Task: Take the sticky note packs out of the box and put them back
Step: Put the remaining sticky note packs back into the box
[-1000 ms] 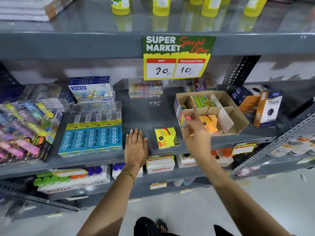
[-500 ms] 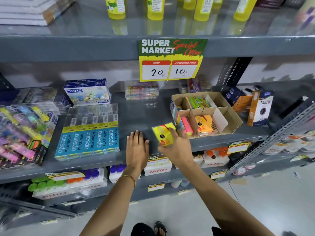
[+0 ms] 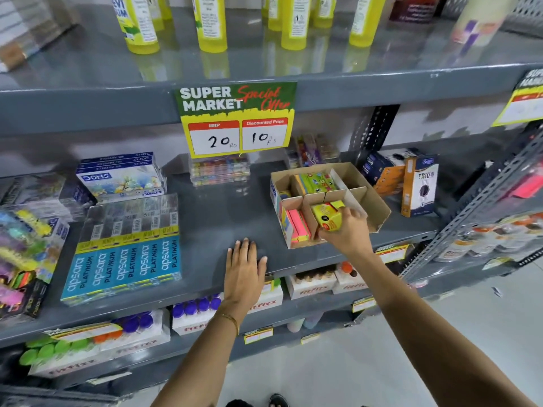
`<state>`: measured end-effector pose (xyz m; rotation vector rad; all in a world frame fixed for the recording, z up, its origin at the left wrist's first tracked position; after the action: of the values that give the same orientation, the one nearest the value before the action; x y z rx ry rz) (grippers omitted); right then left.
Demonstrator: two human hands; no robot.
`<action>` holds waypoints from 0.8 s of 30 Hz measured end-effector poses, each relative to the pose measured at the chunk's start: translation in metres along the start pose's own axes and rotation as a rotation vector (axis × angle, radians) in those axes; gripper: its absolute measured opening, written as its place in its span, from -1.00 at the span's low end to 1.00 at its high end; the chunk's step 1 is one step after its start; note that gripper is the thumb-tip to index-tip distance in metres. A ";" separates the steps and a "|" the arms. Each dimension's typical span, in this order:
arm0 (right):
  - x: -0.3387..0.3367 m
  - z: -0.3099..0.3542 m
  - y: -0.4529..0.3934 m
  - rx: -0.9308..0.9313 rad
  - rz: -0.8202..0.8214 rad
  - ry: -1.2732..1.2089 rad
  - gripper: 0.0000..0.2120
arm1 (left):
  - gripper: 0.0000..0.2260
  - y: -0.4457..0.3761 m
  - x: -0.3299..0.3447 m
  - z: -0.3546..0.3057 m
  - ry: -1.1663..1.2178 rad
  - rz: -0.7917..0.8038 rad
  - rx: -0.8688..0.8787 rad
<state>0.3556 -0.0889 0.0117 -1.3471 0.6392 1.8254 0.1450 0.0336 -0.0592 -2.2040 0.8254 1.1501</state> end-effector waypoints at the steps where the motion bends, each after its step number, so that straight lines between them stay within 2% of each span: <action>1: 0.006 -0.001 -0.002 -0.002 0.024 0.016 -0.33 | -0.44 -0.001 -0.002 0.000 0.018 -0.012 -0.005; 4: 0.007 0.000 0.000 -0.044 0.071 0.056 -0.40 | -0.47 -0.004 -0.019 -0.013 0.082 -0.142 0.015; 6: -0.008 -0.001 0.002 -0.119 0.025 0.058 -0.50 | -0.51 -0.010 -0.035 -0.042 0.096 -0.260 0.141; 8: -0.028 -0.005 0.002 -0.213 -0.051 0.058 -0.60 | -0.55 -0.023 -0.042 -0.082 0.098 -0.296 0.297; 9: -0.033 -0.009 0.000 -0.263 -0.048 0.094 -0.58 | -0.56 -0.030 -0.041 -0.104 0.086 -0.277 0.373; 11: -0.028 -0.012 -0.005 -0.343 0.061 0.219 -0.48 | -0.56 -0.046 -0.027 -0.138 0.025 -0.157 0.492; 13: -0.015 -0.015 -0.009 -0.400 0.163 0.387 -0.48 | -0.49 -0.059 -0.003 -0.156 -0.105 0.000 0.517; 15: -0.009 -0.015 -0.010 -0.453 0.167 0.484 -0.54 | -0.54 -0.067 0.012 -0.161 -0.233 0.090 0.482; 18: -0.006 -0.011 -0.018 -0.506 0.125 0.507 -0.58 | -0.78 -0.074 0.013 -0.160 -0.270 0.067 0.445; 22: -0.004 -0.007 -0.027 -0.488 0.121 0.512 -0.59 | -0.79 -0.079 0.009 -0.157 -0.337 0.069 0.378; 24: -0.002 -0.009 -0.029 -0.476 0.118 0.501 -0.54 | -0.69 -0.080 0.013 -0.156 -0.359 0.090 0.373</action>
<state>0.3841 -0.0792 0.0121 -2.1650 0.5595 1.8068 0.2910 -0.0213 0.0220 -1.6151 0.9023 1.2678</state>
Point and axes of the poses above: each hand's wrist, its own y-axis away from the middle knuckle, its own x-axis out of the palm, z = x × y, the point moved 7 cm from there along -y, towards the middle knuckle, and after that the axes turned 11 degrees about y, right-handed, at the moved point
